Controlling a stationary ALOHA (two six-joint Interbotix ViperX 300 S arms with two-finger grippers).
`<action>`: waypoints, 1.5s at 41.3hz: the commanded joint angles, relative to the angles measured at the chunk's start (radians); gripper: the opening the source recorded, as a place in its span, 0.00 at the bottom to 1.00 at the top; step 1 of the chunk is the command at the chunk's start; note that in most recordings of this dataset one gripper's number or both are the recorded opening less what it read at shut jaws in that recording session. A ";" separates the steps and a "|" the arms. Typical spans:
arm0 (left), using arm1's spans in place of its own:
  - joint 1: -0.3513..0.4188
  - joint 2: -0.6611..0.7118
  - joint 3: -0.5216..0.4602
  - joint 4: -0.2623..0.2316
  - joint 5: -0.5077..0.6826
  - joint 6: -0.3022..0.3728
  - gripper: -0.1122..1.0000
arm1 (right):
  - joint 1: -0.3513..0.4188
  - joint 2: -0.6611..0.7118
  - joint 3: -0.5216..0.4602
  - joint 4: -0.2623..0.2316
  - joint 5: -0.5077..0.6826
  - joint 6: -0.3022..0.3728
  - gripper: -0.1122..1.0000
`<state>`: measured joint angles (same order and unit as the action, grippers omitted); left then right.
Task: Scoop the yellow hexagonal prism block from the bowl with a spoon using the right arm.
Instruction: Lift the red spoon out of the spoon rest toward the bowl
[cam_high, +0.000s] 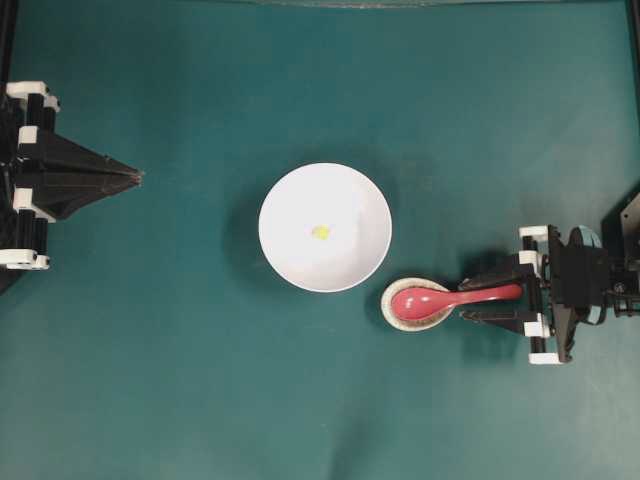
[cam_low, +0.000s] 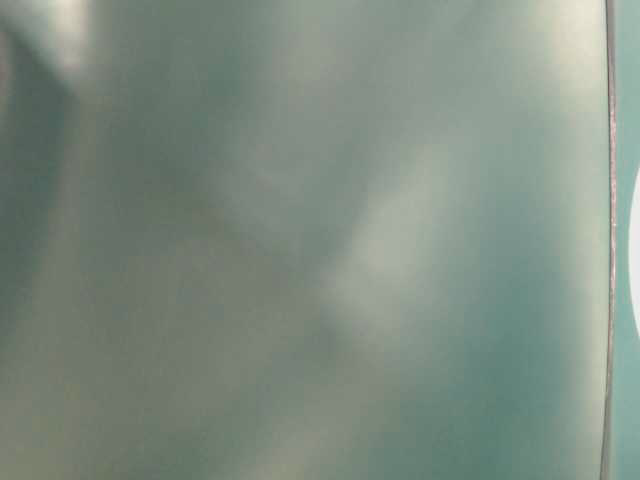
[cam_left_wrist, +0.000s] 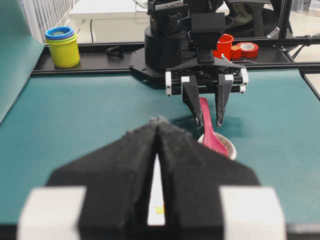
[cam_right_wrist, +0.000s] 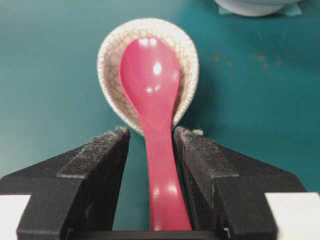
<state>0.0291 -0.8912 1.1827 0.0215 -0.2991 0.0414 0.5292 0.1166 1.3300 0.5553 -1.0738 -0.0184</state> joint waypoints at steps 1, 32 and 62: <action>0.002 0.006 -0.017 0.002 -0.005 0.000 0.10 | 0.005 -0.018 -0.006 0.003 -0.011 -0.003 0.53; 0.002 0.006 -0.017 0.002 -0.008 -0.008 0.10 | 0.005 -0.101 -0.012 0.003 -0.008 -0.003 0.31; 0.002 -0.031 -0.021 0.003 0.028 0.006 0.10 | -0.199 -0.449 -0.130 0.003 0.492 -0.153 0.31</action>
<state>0.0276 -0.9281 1.1827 0.0215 -0.2715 0.0445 0.3866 -0.2899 1.2548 0.5568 -0.6995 -0.1411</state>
